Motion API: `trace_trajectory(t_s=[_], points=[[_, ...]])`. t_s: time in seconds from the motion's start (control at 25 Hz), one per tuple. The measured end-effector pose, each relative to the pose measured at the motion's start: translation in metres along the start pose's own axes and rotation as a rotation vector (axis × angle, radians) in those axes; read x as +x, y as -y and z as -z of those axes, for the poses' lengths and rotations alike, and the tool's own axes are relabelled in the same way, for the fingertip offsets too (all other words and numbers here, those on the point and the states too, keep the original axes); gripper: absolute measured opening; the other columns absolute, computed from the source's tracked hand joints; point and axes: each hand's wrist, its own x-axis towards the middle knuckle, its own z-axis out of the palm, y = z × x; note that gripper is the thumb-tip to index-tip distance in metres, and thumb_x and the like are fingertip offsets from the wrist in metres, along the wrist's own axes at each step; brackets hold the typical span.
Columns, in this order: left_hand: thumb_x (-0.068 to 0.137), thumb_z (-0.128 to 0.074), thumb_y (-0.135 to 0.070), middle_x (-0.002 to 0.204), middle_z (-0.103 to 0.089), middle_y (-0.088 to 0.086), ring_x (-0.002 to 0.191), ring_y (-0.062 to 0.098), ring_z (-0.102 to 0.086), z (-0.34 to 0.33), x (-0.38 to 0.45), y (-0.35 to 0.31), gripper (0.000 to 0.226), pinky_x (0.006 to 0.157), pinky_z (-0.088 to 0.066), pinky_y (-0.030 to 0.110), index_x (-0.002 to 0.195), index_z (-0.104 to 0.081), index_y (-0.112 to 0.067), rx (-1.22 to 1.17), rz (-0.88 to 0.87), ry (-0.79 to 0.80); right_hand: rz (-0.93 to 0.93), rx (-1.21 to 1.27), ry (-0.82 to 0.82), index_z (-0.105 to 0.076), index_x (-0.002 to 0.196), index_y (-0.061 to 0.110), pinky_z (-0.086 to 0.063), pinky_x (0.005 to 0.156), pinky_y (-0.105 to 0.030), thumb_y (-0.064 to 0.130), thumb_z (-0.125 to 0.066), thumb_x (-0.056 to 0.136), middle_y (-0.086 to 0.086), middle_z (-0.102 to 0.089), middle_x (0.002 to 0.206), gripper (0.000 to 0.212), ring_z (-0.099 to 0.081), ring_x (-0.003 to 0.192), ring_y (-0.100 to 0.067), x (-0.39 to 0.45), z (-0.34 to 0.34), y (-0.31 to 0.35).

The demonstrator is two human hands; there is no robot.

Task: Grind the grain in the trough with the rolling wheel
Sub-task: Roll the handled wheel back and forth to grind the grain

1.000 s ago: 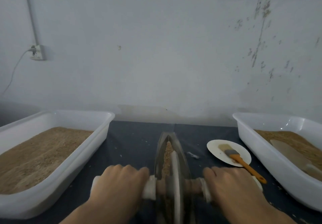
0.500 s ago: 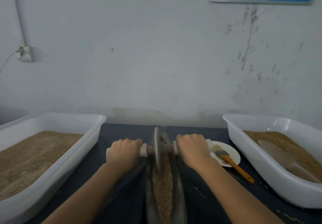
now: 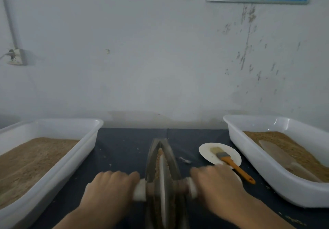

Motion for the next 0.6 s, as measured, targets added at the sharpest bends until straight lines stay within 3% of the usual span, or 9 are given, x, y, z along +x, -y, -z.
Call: trace_trajectory(t_s=[0.12,0.28,0.48,0.6], points=[[0.087,-0.057,-0.044,0.090,-0.058,-0.014,0.079,0.006,-0.056,-0.011,0.041,0.011,0.018,0.072,-0.045,0.025,0.094,-0.041,-0.038,0.011,0.091,-0.073,-0.066,-0.104,-0.190,-0.052,0.103,0.020,-0.046,0.073,-0.038,0.023,-0.065,0.083,-0.003,-0.065,0.097,0.024,-0.062,0.087,-0.025,0.054,-0.005,-0.010],[0.083,-0.059,-0.039,0.086,-0.059,-0.010,0.075,0.015,-0.055,-0.009,0.073,0.019,0.018,0.065,-0.039,0.030,0.090,-0.044,-0.033,0.074,0.152,-0.117,-0.074,-0.164,-0.261,-0.054,0.097,0.019,-0.039,0.064,-0.037,0.020,-0.066,0.081,-0.004,-0.067,0.092,0.020,-0.064,0.082,-0.028,0.084,-0.002,-0.020],[0.083,-0.056,-0.046,0.081,-0.045,-0.017,0.071,0.006,-0.042,-0.006,0.015,0.008,0.028,0.068,-0.032,0.026,0.086,-0.028,-0.041,0.021,0.042,-0.063,0.025,0.034,-0.096,-0.044,0.090,0.030,-0.045,0.069,-0.034,0.032,-0.063,0.082,0.004,-0.061,0.088,0.021,-0.056,0.076,-0.016,0.011,-0.004,-0.014],[0.085,-0.050,-0.046,0.086,-0.046,-0.017,0.084,0.008,-0.051,0.005,-0.011,0.002,0.028,0.070,-0.029,0.028,0.085,-0.022,-0.043,0.034,0.007,0.007,0.067,0.031,0.070,-0.034,0.085,0.031,-0.044,0.076,-0.038,0.035,-0.058,0.083,0.004,-0.059,0.091,0.024,-0.054,0.080,-0.019,-0.016,0.008,-0.018]])
